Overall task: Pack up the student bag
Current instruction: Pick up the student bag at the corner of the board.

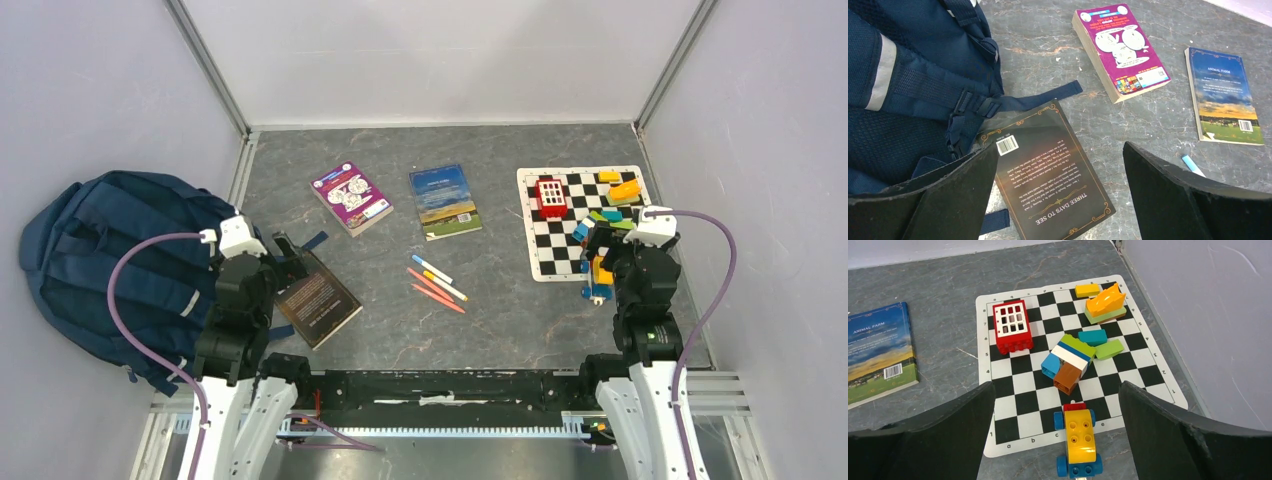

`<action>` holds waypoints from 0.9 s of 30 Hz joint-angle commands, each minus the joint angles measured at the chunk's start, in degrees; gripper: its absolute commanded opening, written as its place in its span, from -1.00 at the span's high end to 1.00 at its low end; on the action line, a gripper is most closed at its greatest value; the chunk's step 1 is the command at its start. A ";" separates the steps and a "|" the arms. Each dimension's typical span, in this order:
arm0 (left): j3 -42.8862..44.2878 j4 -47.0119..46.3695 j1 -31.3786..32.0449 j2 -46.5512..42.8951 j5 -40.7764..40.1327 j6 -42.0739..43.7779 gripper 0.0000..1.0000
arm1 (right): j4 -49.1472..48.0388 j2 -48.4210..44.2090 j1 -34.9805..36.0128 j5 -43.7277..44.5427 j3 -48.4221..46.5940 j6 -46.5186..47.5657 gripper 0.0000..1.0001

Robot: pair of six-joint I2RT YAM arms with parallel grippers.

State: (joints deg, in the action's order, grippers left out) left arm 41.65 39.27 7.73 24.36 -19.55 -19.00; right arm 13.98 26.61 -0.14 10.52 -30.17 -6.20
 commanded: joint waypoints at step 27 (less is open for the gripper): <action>19.56 -19.81 -12.49 23.28 -26.51 9.81 -0.99 | -0.90 0.87 -0.18 0.77 -0.76 -0.03 -0.96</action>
State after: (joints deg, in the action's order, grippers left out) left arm 58.24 27.59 2.00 47.88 -44.05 -11.46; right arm 14.35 27.11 -0.14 10.83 -30.17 -6.20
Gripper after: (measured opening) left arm 0.994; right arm 0.979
